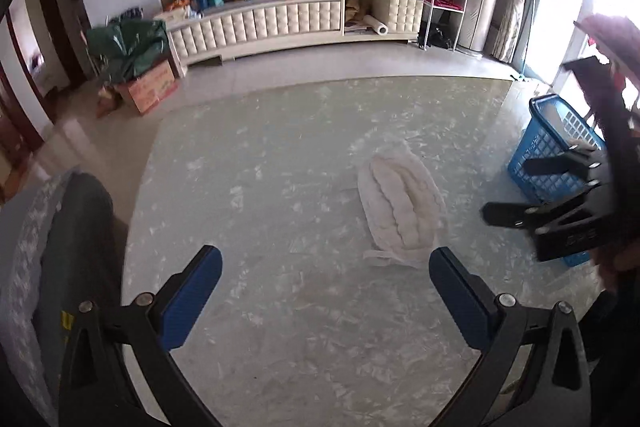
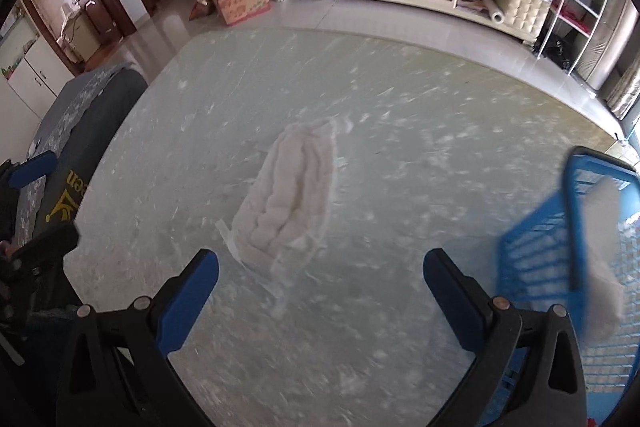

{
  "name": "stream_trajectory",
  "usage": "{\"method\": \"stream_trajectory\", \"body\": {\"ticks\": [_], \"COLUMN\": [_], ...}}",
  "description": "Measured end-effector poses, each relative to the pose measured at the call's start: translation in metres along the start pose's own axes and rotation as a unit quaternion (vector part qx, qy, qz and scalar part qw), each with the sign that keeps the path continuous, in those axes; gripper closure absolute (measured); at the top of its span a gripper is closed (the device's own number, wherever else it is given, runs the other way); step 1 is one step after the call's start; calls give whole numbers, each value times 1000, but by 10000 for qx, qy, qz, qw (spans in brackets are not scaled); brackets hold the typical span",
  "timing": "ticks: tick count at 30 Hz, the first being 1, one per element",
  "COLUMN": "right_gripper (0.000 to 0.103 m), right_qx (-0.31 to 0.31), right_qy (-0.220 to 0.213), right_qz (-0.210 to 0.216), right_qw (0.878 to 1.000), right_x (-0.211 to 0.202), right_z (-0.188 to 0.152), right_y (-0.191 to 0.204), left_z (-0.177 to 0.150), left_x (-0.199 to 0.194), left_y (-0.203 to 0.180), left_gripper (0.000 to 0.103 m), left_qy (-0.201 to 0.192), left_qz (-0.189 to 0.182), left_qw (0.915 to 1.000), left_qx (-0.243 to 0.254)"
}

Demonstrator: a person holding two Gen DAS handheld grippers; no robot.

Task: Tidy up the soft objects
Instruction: 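Move the open right gripper to the long white towel on the table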

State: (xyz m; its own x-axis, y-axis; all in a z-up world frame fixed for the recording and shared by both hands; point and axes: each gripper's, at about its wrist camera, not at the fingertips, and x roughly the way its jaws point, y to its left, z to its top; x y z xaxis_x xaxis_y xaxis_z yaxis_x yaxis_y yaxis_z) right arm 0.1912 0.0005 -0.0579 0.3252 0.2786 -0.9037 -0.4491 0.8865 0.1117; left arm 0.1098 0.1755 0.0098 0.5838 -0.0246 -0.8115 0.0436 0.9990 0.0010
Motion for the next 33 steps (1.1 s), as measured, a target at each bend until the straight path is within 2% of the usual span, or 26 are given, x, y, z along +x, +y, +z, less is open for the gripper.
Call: {"method": "stream_trajectory", "body": {"ticks": [6,11,15,20,24,29,33], "right_gripper": [0,0,0,0,1,1,14], "right_qx": [13,-13,-36,-62,-76,-57,-45], "right_qy": [262,314,349,440,543,598,695], "right_qz": [71,32,-49,-145,-247,-286,-336], "right_qw": [9996,9995,9994,9989,9982,9978,9970], "right_x": [32,55,71,89,100,109,119], "right_z": [10,22,28,31,32,29,26], "right_y": [15,27,33,39,39,37,40], "left_z": [-4,-10,-14,-15,-11,-6,-6], "left_x": [14,31,51,61,71,79,85], "left_y": [14,28,34,36,43,45,40], "left_gripper": [0,0,0,0,0,0,0], "left_qy": [261,457,723,648,578,518,590], "left_qz": [100,335,334,262,48,82,77], "left_qw": [9994,9971,9952,9955,9944,9925,9931], "left_qx": [-224,-517,-571,-643,-881,-1105,-1008]}}
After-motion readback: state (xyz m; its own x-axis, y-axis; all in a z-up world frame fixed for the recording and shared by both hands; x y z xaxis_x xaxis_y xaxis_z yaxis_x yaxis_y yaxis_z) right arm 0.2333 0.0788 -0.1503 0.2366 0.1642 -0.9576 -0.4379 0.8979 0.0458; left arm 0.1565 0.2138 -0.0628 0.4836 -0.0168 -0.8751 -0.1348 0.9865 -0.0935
